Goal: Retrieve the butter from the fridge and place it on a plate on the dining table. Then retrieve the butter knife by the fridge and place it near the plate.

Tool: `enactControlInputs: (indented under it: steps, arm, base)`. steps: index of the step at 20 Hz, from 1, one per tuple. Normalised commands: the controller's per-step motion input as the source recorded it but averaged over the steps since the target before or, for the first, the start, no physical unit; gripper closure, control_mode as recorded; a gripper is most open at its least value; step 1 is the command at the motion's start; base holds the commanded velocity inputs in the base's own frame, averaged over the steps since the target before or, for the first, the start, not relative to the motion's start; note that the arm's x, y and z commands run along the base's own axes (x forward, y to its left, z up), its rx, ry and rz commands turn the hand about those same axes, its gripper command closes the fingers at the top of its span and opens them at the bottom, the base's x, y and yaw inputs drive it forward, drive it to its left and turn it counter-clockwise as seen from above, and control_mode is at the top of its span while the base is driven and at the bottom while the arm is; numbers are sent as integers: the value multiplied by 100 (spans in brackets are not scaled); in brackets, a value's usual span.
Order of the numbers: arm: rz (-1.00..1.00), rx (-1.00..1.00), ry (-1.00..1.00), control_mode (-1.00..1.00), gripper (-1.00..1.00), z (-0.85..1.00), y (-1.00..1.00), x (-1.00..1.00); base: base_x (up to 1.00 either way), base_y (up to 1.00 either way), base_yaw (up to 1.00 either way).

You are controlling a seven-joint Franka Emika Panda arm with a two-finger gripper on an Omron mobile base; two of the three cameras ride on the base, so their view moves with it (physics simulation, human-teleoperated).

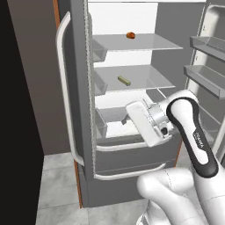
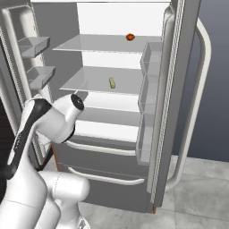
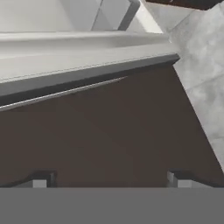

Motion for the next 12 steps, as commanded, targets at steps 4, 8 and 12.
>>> enactControlInputs:
  steps: [4,8,12]
  arm:
    - [4,49,-11,-100,-100,0,0,45]
    - [0,31,-3,-100,-100,0,0,56]
    - [0,25,0,-100,-100,0,0,51]
  base:
    - [0,0,0]
    - [0,0,0]
    - [0,0,0]
